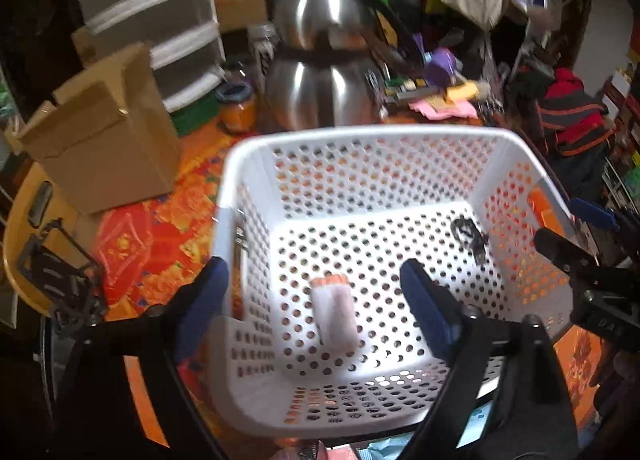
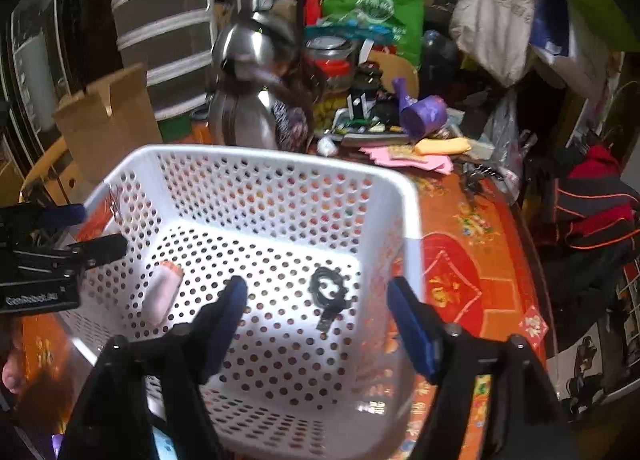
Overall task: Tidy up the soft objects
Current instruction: 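Carry the towel in the left tool into the basket while the right tool carries the cable there, then open both tools over the basket and move them to the purple tissue pack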
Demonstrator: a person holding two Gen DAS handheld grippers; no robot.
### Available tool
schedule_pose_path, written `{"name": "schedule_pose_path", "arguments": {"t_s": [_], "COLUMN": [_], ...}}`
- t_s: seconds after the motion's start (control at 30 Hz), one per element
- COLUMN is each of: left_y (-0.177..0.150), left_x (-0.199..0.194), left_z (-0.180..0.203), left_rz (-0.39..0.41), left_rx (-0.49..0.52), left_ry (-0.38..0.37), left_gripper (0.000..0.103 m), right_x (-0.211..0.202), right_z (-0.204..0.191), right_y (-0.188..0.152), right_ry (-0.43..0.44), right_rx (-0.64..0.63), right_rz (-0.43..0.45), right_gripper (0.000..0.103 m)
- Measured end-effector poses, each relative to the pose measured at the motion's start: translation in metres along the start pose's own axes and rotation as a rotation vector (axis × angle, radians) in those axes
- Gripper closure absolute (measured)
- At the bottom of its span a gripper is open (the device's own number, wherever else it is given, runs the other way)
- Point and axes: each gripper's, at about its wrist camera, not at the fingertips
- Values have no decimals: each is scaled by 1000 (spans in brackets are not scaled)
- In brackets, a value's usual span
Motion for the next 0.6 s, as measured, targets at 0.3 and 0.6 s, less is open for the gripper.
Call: {"name": "schedule_pose_path", "arguments": {"t_s": [0.3,0.6], "left_y": [-16,-109], "left_x": [-23,-77], "left_z": [-7,-27], "left_rz": [33,169], "left_rx": [-3,0], "left_ry": [-40,-38], "left_gripper": [11,0], "right_x": [-16,-61], "right_z": [10,10], "right_y": [-17,-99], "right_ry": [36,125], "right_rx": [30,53], "right_rz": [27,130], "right_gripper": [25,9]}}
Point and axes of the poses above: each gripper's, at about its wrist camera, not at the fingertips, and x roughly the way its jaws point, z to its right, y to its top, and after that the axes turned 14 degrees about -z, right-handed
